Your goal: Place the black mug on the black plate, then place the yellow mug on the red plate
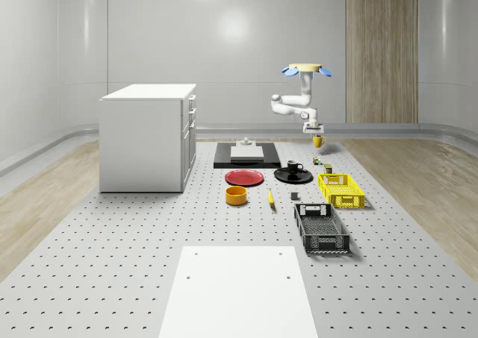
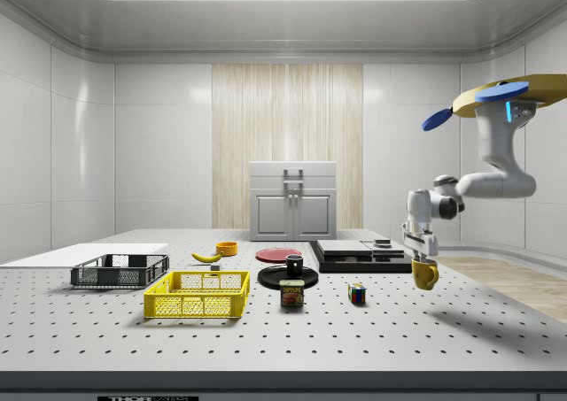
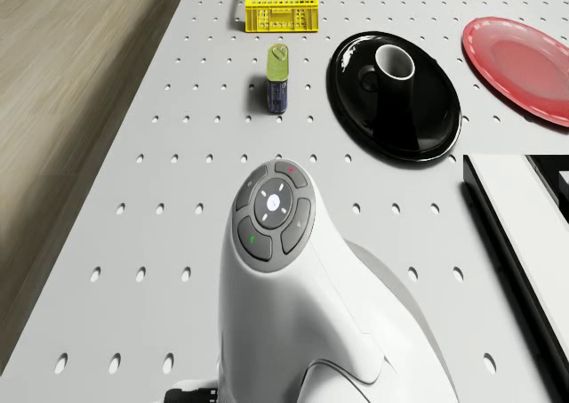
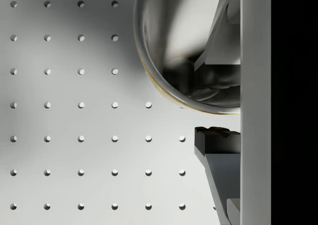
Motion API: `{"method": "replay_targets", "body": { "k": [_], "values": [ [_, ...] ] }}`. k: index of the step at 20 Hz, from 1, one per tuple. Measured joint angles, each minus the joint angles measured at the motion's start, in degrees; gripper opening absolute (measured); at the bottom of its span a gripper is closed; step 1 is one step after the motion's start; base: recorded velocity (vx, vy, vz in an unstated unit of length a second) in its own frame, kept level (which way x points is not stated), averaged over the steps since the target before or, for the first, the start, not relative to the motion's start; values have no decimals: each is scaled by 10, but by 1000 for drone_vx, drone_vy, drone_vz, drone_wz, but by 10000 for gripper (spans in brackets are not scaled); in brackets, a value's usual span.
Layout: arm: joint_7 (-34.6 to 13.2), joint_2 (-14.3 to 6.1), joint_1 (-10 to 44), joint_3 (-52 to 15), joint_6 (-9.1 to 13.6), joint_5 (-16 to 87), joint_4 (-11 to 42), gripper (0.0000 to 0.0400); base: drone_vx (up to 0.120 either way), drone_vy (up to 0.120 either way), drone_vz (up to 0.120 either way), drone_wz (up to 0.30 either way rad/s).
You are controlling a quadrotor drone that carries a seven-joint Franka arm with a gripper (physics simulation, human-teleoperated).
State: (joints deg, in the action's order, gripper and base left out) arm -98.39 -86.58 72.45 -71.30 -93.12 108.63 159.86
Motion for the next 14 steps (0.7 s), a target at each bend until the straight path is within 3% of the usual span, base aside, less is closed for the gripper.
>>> {"method": "replay_targets", "body": {
  "k": [3,8,14],
  "values": [
    [0,0,0,-4,1,-3,1,110,13,-67,120,0],
    [0,-1,-1,-6,2,-6,2,110,120,-120,120,0],
    [-1,-2,0,-7,1,-7,2,110,120,-120,0,0]
  ]
}}
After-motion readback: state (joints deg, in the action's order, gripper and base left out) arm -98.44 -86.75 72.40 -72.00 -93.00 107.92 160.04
